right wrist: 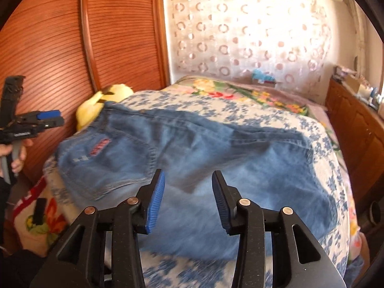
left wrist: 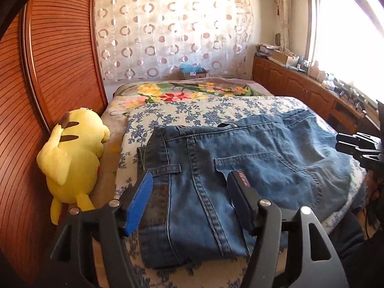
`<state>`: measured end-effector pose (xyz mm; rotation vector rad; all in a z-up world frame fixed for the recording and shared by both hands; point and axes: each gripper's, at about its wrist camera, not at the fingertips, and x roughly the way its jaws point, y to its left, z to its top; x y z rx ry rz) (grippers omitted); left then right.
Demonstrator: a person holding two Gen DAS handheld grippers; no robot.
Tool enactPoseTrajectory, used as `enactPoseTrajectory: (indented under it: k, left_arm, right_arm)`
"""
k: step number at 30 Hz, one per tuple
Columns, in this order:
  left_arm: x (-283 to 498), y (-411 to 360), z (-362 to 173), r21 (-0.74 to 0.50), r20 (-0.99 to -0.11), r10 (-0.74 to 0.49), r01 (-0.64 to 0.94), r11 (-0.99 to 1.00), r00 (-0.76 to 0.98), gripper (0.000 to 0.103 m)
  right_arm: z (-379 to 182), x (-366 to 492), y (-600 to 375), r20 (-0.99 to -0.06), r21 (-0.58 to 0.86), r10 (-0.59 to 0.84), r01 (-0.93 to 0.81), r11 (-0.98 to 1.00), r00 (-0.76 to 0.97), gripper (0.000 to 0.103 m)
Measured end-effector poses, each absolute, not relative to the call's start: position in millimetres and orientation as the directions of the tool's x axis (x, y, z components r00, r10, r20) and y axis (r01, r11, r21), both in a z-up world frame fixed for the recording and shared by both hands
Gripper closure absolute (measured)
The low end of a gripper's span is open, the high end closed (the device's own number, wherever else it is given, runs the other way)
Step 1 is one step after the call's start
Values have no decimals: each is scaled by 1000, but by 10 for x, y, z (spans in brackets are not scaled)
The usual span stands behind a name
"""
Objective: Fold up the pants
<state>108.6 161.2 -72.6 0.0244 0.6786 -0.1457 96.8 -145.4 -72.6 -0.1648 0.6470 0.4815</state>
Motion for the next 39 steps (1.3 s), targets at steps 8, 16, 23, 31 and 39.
enactPoseTrajectory:
  k: [8, 16, 23, 31, 39]
  left_arm:
    - [1515, 1675, -805, -66, -647, -161, 156, 986, 745, 39]
    - [1979, 1787, -876, -53, -666, -135, 134, 990, 734, 39]
    - [2263, 1866, -1005, -61, -700, -119, 108, 992, 704, 39]
    - [2396, 1896, -1253, -76, -769, -115, 88, 993, 629, 39]
    - [2327, 1796, -1281, -55, -774, -122, 127, 990, 621, 85]
  right_arm:
    - [-1029, 1318, -1490, -634, 2, 337, -434, 901, 696, 46]
    - [-1232, 1501, -1512, -670, 11, 312, -411, 911, 674, 46]
    - [-1258, 1502, -1562, -673, 48, 330, -406, 913, 662, 46]
    - [-1274, 1486, -1543, -671, 56, 337, -407, 912, 661, 46]
    - [-1288, 1460, -1526, -665, 42, 335, -414, 909, 668, 46]
